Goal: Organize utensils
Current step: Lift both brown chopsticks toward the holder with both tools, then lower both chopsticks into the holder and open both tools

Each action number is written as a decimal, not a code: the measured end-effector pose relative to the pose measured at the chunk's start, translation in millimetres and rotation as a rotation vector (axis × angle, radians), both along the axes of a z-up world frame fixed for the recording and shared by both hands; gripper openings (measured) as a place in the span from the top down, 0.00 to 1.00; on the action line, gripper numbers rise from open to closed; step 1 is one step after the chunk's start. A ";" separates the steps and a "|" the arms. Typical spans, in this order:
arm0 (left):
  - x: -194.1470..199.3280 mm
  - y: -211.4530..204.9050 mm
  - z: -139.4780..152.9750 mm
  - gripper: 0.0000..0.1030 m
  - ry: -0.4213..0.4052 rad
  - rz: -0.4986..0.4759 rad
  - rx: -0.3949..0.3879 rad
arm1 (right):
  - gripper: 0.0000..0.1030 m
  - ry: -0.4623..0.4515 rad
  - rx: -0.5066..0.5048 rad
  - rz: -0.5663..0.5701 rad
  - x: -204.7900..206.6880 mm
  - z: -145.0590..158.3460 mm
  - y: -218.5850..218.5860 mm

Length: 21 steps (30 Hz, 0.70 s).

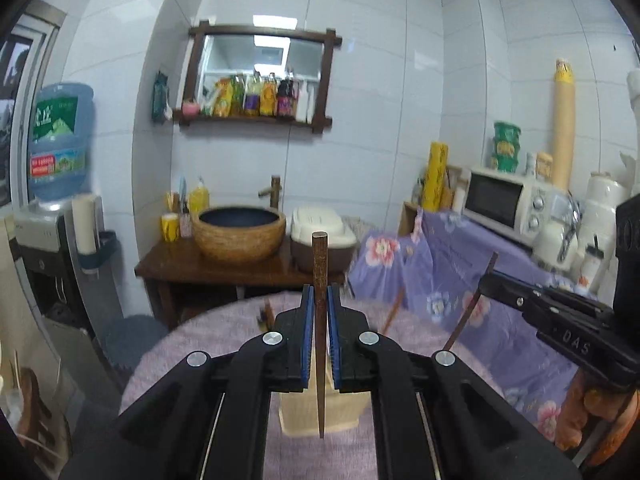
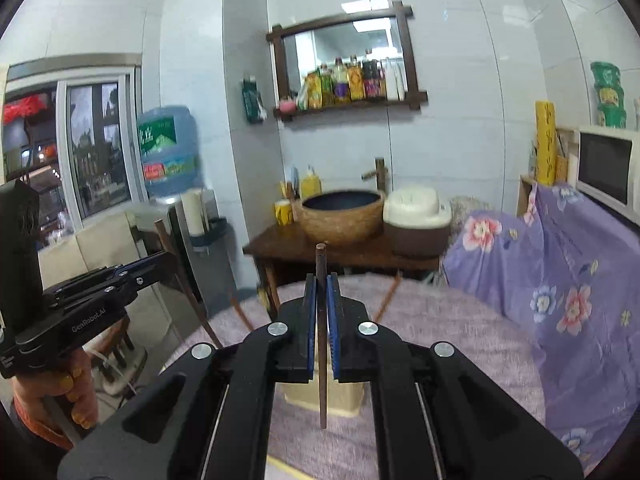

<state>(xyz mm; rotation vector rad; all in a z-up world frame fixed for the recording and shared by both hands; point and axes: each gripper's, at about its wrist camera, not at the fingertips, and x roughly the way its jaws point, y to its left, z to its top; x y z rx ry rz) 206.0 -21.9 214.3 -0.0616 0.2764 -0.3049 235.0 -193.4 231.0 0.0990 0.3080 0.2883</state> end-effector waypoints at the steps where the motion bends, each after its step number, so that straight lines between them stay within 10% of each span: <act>1: 5.8 -1.3 8.4 0.92 -0.015 0.011 -0.006 | 0.94 -0.020 0.007 -0.004 4.3 11.3 1.3; 8: 54.6 -25.8 8.5 0.92 -0.037 0.070 0.023 | 0.94 -0.072 -0.012 -0.037 52.3 36.9 18.6; 21: 82.7 -37.0 -107.6 0.92 0.172 0.059 0.078 | 0.94 0.141 -0.037 -0.052 106.6 -89.5 25.0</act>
